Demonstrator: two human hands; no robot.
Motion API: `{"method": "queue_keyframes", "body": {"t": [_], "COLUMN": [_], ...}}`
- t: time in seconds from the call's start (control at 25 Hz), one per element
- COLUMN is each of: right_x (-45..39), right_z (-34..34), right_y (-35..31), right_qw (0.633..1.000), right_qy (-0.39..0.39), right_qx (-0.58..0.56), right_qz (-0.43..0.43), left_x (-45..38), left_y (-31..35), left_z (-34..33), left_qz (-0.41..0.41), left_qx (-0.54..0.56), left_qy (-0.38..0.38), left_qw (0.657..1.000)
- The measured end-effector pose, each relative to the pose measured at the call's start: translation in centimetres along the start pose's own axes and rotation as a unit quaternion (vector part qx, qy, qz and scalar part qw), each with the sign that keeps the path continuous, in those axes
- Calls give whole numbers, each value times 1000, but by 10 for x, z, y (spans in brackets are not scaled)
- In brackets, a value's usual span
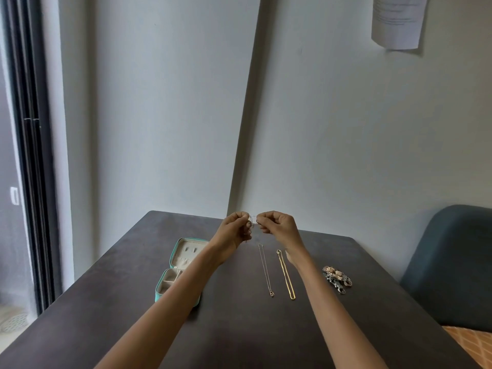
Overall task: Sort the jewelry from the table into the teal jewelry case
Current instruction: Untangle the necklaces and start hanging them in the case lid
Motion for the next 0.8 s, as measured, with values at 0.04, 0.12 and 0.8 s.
{"method": "queue_keyframes", "body": {"t": [0.04, 0.12, 0.8], "right_x": [0, 0, 1], "right_z": [1, 4, 18], "right_y": [-1, -3, 22], "right_qw": [1000, 998, 885], "right_qy": [-1, 0, 69], "right_qx": [-12, -57, -433], "right_qz": [-7, -26, -156], "left_x": [0, 1, 11], "left_y": [-1, -3, -22], "left_z": [3, 9, 38], "left_qz": [9, 17, 3], "left_qx": [14, 21, -188], "left_qy": [13, 32, -13], "left_qw": [1000, 999, 982]}}
Point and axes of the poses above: each hand's wrist, its own x-axis away from the middle knuckle, its own z-axis out of the back of the hand, y = z × x, the point moved 9 cm from there along -x, towards the middle knuckle, and after that the axes turned 9 degrees about x, right-handed, at the moved point
